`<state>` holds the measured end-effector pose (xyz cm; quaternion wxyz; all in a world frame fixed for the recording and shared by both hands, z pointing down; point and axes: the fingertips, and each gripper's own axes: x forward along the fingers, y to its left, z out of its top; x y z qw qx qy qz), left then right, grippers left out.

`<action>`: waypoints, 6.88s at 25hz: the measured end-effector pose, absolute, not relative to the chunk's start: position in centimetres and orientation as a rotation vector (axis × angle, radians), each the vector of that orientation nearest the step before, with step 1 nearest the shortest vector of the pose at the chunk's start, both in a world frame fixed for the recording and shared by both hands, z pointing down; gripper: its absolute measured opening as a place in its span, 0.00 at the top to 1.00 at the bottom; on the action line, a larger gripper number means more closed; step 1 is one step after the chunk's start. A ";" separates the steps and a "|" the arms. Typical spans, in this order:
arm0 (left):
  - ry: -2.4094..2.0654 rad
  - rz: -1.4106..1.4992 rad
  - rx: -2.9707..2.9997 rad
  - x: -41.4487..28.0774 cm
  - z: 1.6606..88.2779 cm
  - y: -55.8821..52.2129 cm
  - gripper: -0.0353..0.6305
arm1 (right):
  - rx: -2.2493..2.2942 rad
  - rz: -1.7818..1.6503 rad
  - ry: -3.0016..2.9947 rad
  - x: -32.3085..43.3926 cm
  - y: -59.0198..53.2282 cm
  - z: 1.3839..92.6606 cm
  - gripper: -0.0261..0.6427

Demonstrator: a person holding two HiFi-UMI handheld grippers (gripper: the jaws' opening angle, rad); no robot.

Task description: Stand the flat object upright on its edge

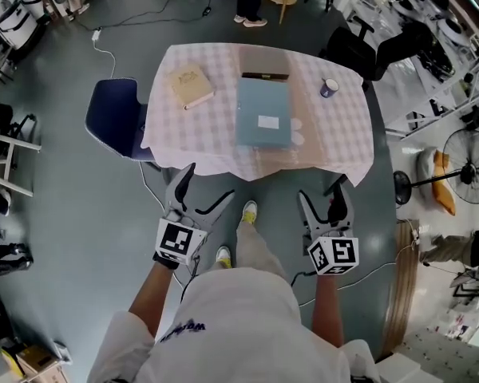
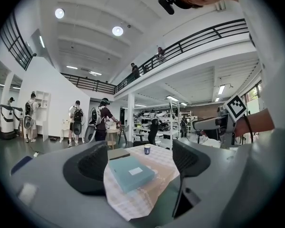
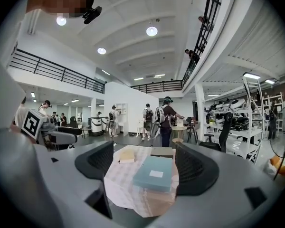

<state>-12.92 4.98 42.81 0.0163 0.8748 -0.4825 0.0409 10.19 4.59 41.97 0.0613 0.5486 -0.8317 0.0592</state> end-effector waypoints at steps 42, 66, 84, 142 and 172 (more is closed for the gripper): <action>-1.351 0.633 2.305 -6.3 69.5 -16.0 0.32 | 1.154 0.479 -2.391 13.1 -18.2 66.5 0.42; -1.232 0.743 2.222 -6.4 81.8 -19.1 0.40 | 1.132 0.701 -2.086 12.4 -18.5 80.6 0.53; -1.220 0.674 2.372 -6.6 70.6 -18.3 0.62 | 1.220 0.539 -2.246 12.5 -19.5 69.5 0.72; -1.481 0.209 2.624 -9.8 46.2 -31.1 0.68 | 1.582 0.281 -2.500 12.9 -31.8 47.0 0.76; -1.581 0.156 2.695 -10.5 42.4 -27.0 0.94 | 1.591 0.083 -2.565 12.9 -26.3 41.6 0.96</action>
